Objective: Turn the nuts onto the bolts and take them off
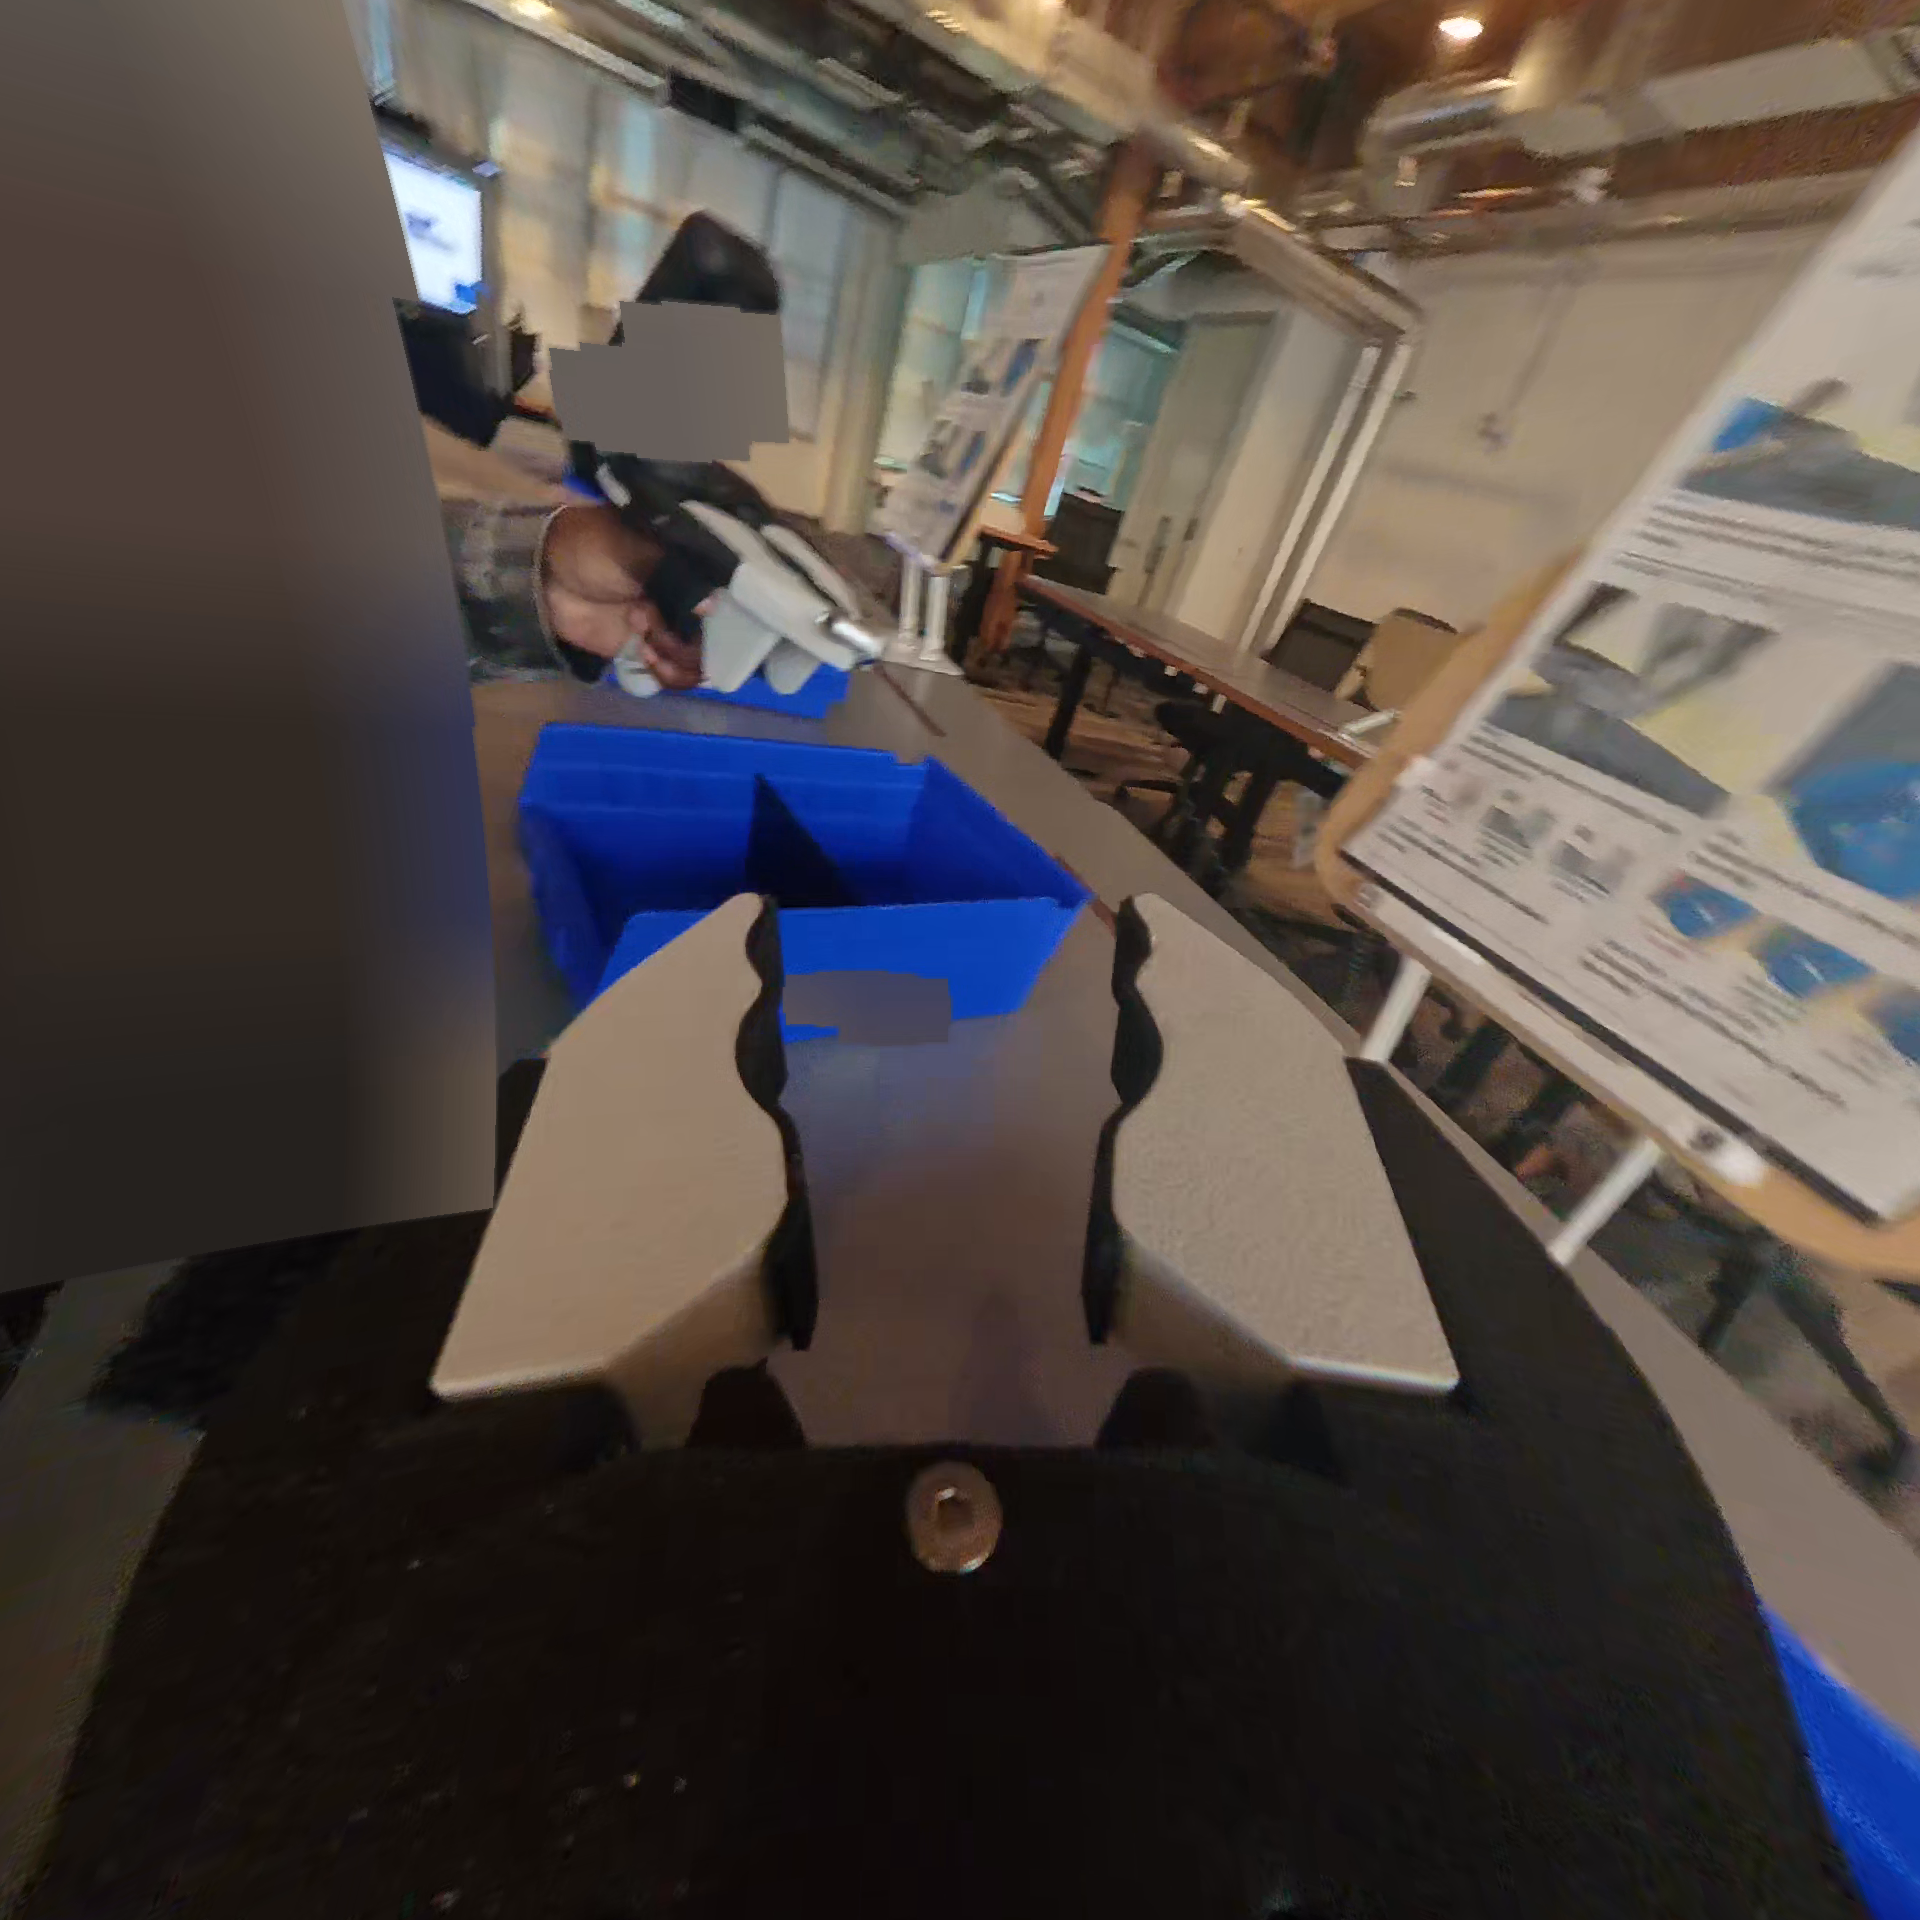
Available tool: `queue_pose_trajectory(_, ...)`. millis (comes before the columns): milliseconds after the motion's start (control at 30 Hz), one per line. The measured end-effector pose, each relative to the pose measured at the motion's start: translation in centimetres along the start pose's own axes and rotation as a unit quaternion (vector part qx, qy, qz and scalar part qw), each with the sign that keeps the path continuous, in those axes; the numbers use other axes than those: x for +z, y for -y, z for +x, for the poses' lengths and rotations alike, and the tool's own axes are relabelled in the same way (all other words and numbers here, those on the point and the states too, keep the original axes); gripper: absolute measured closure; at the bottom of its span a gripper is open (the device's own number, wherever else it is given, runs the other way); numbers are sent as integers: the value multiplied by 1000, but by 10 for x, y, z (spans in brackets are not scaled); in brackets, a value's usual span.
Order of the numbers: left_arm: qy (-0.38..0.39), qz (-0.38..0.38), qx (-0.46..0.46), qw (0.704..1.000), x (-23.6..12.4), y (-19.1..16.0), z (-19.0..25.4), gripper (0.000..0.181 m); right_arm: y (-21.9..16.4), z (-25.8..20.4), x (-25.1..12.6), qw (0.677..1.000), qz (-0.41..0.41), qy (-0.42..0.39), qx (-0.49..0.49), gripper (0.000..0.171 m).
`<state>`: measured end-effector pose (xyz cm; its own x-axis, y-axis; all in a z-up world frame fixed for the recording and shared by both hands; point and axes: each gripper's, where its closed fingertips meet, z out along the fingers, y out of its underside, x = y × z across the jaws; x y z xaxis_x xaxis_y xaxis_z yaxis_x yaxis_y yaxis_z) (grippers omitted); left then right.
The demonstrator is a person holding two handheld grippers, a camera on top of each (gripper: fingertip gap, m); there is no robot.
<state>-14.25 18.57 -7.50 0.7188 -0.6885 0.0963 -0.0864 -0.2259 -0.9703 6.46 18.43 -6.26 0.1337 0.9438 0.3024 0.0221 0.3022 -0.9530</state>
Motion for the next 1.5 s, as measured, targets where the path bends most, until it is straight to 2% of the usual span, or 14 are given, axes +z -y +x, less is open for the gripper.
queue_pose_trajectory(133,-27,38,-28,999,8,2,52,175,16,-47,26,997,17,52,-60,111)
queue_pose_trajectory(367,-109,99,-110,983,17,-6,130,175,42,-97,46,973,79,50,-210,130)
queue_pose_trajectory(500,-155,121,-134,971,23,-14,163,175,44,-117,51,970,98,72,-209,134)
queue_pose_trajectory(600,-185,128,-154,962,28,-19,179,175,41,-127,52,969,105,89,-207,133)
queue_pose_trajectory(700,-205,132,-167,955,31,-22,186,175,47,-133,48,962,134,90,-221,153)
queue_pose_trajectory(833,-219,142,-175,949,32,-20,189,175,41,-131,49,963,119,96,-223,154)
queue_pose_trajectory(867,-223,143,-175,948,32,-20,189,175,40,-131,49,962,120,98,-224,162)
queue_pose_trajectory(1000,-232,147,-110,955,28,-24,192,173,40,-132,50,970,109,124,-178,162)
queue_pose_trajectory(1100,-204,134,-25,970,27,-34,188,140,39,-127,51,979,99,143,-108,163)
queue_pose_trajectory(1233,-90,110,128,982,29,-50,169,113,30,-122,54,983,65,172,3,163)
queue_pose_trajectory(1333,-45,103,192,975,28,-55,165,119,19,-126,59,979,43,185,68,163)
queue_pose_trajectory(1367,-34,106,199,974,28,-56,164,127,16,-128,61,978,40,187,86,163)
queue_pose_trajectory(1400,-24,110,203,973,28,-58,163,134,13,-129,63,976,38,186,104,163)
queue_pose_trajectory(1500,-10,97,181,979,33,-66,160,136,6,-134,70,973,38,180,141,163)
